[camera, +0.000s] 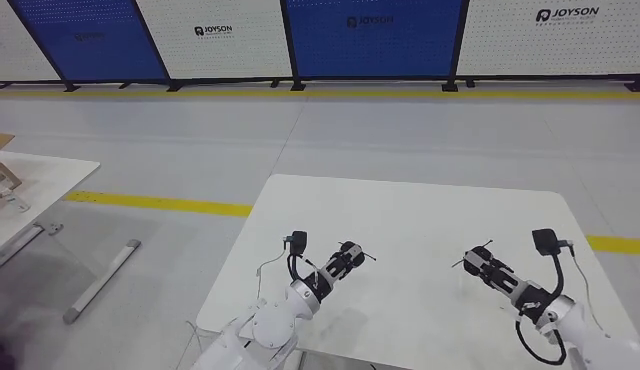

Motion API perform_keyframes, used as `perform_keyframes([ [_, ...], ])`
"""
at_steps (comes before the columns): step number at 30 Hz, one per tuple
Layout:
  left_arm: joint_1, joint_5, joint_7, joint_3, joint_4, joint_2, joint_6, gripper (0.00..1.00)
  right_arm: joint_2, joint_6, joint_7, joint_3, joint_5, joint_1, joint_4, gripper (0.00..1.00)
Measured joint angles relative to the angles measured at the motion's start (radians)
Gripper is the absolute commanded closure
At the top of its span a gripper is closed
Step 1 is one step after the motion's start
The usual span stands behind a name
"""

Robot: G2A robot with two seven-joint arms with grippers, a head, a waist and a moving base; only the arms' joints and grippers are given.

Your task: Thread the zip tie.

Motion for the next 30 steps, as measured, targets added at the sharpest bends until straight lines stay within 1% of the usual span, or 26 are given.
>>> perform_keyframes([
  [3,0.000,0.000,0.000,0.000,0.000,0.000,0.000,1.00,-0.001,0.013,-0.001,-0.011,-0.011,0.008,0.003,1.00],
  [19,0.000,0.000,0.000,0.000,0.000,0.000,0.000,1.00,-0.003,0.006,-0.008,-0.013,0.001,0.004,0.003,1.00],
  [22,0.000,0.000,0.000,0.000,0.000,0.000,0.000,1.00,-0.013,-0.032,-0.066,-0.025,0.058,-0.012,0.010,1.00],
  [24,0.000,0.000,0.000,0.000,0.000,0.000,0.000,1.00,-0.019,-0.065,-0.116,-0.039,0.085,-0.035,0.005,1.00],
  [27,0.000,0.000,0.000,0.000,0.000,0.000,0.000,1.00,-0.027,-0.093,-0.193,-0.063,0.056,-0.075,-0.018,1.00],
  [29,0.000,0.000,0.000,0.000,0.000,0.000,0.000,1.00,-0.032,-0.091,-0.234,-0.089,0.024,-0.089,-0.029,1.00],
  [30,0.000,0.000,0.000,0.000,0.000,0.000,0.000,1.00,-0.036,-0.080,-0.248,-0.108,0.005,-0.087,-0.031,1.00],
])
